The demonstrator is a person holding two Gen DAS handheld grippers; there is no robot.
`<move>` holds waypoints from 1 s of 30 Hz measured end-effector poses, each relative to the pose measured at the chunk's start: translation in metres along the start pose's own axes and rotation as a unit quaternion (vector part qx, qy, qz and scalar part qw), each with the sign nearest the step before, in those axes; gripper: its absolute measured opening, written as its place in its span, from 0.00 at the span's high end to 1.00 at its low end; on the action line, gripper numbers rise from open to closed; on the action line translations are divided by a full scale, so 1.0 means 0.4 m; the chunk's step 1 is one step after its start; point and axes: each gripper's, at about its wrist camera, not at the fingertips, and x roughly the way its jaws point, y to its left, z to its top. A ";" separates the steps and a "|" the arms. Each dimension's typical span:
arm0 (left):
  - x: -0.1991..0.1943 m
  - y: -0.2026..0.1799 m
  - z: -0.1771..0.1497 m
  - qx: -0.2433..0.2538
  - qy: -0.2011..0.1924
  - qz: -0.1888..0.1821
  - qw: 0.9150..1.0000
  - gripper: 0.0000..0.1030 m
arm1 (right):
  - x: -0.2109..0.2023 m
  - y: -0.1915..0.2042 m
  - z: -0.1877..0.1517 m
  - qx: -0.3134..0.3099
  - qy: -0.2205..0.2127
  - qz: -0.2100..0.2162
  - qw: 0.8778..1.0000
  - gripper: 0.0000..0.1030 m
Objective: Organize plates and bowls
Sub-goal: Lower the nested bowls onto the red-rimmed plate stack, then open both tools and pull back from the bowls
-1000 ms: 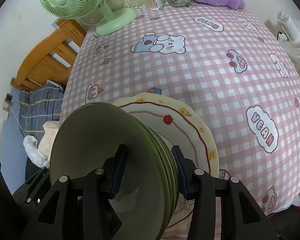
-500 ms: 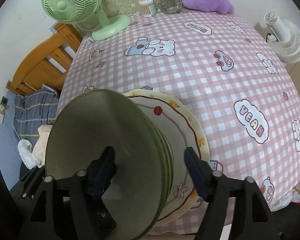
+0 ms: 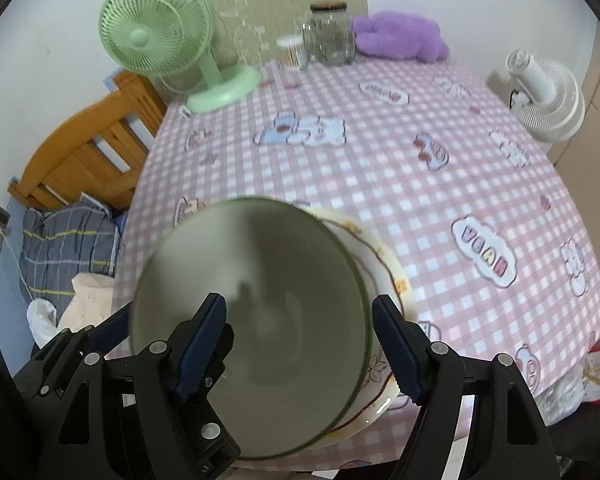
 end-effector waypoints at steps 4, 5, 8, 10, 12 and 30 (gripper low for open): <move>-0.033 -0.013 0.004 -0.005 -0.027 0.003 1.000 0.26 | -0.045 -0.002 0.003 -0.008 -0.030 0.005 1.000 0.24; -0.041 -0.017 0.003 -0.006 -0.034 0.008 0.999 0.26 | -0.058 -0.005 0.004 -0.011 -0.038 0.007 0.999 0.24; -0.068 -0.032 -0.002 -0.012 -0.059 0.019 0.998 0.24 | -0.086 -0.018 0.004 -0.018 -0.056 0.013 0.998 0.24; -0.085 -0.046 -0.009 -0.015 -0.083 0.026 0.996 0.23 | -0.108 -0.034 0.002 -0.025 -0.071 0.018 0.997 0.24; -0.109 -0.066 -0.023 -0.017 -0.115 0.051 0.992 0.18 | -0.132 -0.056 0.001 -0.033 -0.088 0.023 0.995 0.24; -0.136 -0.229 -0.186 -0.078 -0.181 0.107 0.974 0.07 | -0.250 -0.326 -0.120 -0.084 -0.174 -0.002 0.981 0.20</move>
